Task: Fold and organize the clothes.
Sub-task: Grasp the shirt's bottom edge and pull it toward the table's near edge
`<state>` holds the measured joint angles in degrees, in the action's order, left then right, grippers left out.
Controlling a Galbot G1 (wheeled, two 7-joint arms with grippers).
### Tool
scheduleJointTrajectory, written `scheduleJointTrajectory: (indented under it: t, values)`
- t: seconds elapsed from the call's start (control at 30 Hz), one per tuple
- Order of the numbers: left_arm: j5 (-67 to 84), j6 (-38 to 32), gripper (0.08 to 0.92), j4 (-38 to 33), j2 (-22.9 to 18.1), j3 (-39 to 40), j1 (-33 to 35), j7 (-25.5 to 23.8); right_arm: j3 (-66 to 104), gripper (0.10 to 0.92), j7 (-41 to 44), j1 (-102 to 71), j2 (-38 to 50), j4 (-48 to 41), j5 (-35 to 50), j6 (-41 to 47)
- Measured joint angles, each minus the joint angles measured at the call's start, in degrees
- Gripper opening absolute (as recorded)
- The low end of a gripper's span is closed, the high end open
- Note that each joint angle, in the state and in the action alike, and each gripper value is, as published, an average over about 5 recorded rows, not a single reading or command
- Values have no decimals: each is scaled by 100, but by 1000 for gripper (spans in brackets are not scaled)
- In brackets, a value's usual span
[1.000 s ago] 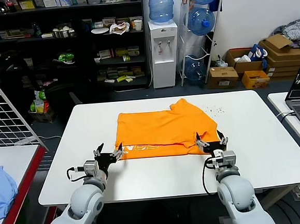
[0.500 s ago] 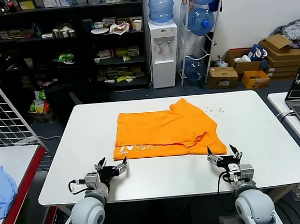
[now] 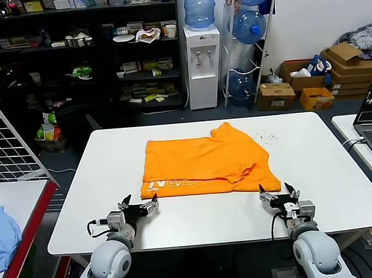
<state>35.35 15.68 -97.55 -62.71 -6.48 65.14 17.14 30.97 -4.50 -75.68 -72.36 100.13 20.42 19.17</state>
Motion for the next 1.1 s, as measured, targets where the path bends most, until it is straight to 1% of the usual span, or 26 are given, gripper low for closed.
scheduleJointTrajectory:
  t: [0.07, 0.13, 0.67, 0.77, 0.9, 1.0, 1.1]
  values:
    - [-13, -11, 905, 20, 0, 10, -15, -9, -20, 678, 6, 37, -16, -35, 8, 26]
    - [-33, -29, 866, 31, 0, 23, -17, -14, -34, 618, 14, 59, -25, -68, 14, 49]
    - [-170, -164, 407, 127, 10, 118, -20, -58, -4, 161, 12, -5, -38, -71, 79, 136]
    - [-180, -168, 320, 110, 19, 133, -17, -47, 8, 123, -11, -56, -34, 5, 91, 133]
    - [-178, -168, 199, 57, 57, 139, 16, -16, 28, 124, -57, -146, -2, 162, 129, 143]
    - [-147, -155, 124, -20, 110, 139, 62, 30, 55, 124, -100, -255, 51, 329, 180, 167]
    - [-76, -114, 95, -159, 199, 132, 131, 99, 89, 124, -153, -401, 120, 534, 240, 196]
